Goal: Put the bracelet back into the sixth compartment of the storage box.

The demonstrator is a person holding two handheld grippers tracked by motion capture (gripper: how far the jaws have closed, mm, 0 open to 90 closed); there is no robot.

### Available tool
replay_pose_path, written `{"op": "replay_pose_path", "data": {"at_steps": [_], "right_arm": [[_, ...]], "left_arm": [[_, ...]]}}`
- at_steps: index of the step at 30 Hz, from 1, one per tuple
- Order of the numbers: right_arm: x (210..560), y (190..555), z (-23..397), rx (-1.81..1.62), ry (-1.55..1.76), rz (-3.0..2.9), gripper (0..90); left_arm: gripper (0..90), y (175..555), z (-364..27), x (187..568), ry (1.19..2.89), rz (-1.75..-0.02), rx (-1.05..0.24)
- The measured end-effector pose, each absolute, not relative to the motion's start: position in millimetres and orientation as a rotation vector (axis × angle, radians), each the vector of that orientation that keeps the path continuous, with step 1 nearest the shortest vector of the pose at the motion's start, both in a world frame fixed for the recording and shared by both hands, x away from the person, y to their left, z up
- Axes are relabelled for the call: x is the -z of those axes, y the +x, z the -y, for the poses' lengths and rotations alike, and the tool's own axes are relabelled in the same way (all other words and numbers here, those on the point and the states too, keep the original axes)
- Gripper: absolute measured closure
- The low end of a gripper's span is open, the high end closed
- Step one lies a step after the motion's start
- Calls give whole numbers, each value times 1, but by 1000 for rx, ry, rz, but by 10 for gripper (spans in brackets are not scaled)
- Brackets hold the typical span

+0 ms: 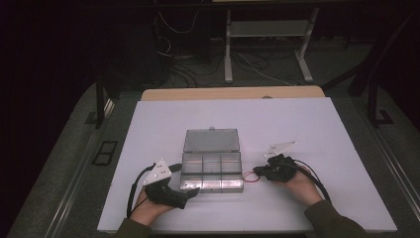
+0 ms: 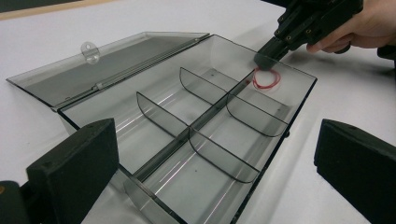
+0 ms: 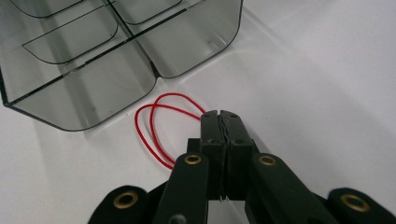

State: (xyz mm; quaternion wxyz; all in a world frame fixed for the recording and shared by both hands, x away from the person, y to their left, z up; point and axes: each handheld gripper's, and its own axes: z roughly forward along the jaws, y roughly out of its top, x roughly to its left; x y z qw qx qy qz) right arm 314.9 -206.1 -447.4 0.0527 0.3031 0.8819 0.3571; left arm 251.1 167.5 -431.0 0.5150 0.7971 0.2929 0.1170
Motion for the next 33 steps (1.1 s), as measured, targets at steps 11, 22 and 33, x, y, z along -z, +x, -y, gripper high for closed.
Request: {"op": "replay_pose_path", "data": {"at_steps": [11, 22, 33], "right_arm": [[440, 315, 215, -1164, 939, -2654, 883], [429, 312, 223, -1247, 939, -2623, 884], [417, 310, 234, -1343, 940, -2581, 887]], "left_arm": [[0, 251, -167, 431, 1919, -702, -264], [0, 251, -167, 431, 1917, -696, -261], [0, 251, -167, 430, 1914, -693, -261]]}}
